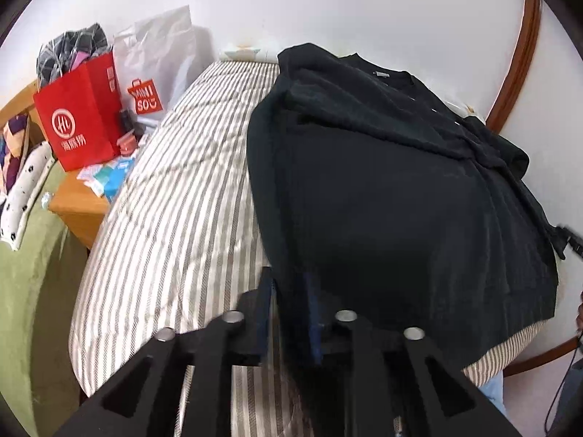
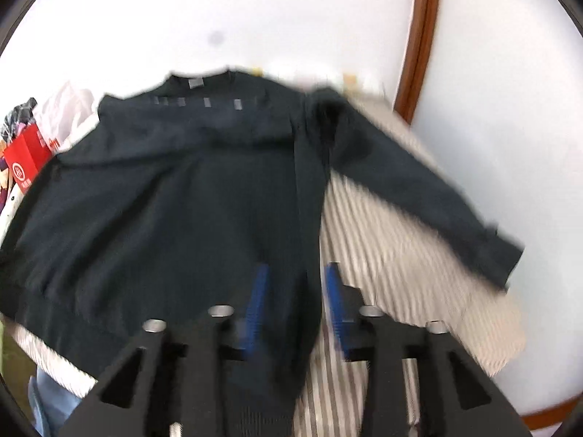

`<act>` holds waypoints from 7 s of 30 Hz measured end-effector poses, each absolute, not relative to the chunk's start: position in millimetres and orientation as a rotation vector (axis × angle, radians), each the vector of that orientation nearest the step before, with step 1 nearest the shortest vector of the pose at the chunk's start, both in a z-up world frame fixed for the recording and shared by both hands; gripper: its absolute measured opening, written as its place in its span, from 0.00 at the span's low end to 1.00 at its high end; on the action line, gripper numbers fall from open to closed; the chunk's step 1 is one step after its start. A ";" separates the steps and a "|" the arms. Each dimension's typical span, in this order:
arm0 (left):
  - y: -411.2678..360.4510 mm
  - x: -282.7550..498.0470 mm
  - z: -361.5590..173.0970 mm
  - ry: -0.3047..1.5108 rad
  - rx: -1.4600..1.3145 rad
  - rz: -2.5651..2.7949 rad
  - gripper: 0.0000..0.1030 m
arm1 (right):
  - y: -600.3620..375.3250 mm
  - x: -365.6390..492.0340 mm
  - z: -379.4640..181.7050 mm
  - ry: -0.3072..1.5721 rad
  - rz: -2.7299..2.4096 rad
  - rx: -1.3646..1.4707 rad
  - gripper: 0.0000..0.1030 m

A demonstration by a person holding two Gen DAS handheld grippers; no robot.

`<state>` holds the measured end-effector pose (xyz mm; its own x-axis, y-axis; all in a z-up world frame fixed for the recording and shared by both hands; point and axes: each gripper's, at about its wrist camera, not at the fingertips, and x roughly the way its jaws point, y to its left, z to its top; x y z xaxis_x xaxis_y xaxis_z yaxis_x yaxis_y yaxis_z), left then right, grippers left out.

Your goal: Fold small clothes

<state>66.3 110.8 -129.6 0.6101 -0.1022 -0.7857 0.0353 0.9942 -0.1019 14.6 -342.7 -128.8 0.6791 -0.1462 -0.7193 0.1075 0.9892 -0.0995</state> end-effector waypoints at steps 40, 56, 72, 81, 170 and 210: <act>91.2 287.7 -149.8 0.941 0.122 -0.042 0.30 | 52.1 473.0 -158.6 0.899 0.584 -0.310 0.14; 125.6 287.1 -154.9 0.938 -0.069 -0.082 0.07 | 66.2 517.2 -198.2 0.895 0.590 -0.140 0.14; 103.5 255.1 -143.7 0.965 -0.063 -0.078 0.36 | -138.5 383.8 -138.6 0.829 0.166 -0.176 0.40; 81.6 217.5 -140.6 0.963 -0.039 -0.079 0.51 | -300.0 302.3 -170.8 0.972 -0.125 -0.143 0.40; 139.5 164.5 -152.3 0.941 -0.146 -0.050 0.80 | -208.3 233.9 11.5 0.549 0.026 -0.124 0.10; 121.8 180.4 -151.6 0.973 -0.158 -0.088 0.80 | -160.6 292.6 -131.6 0.840 0.352 -0.001 0.10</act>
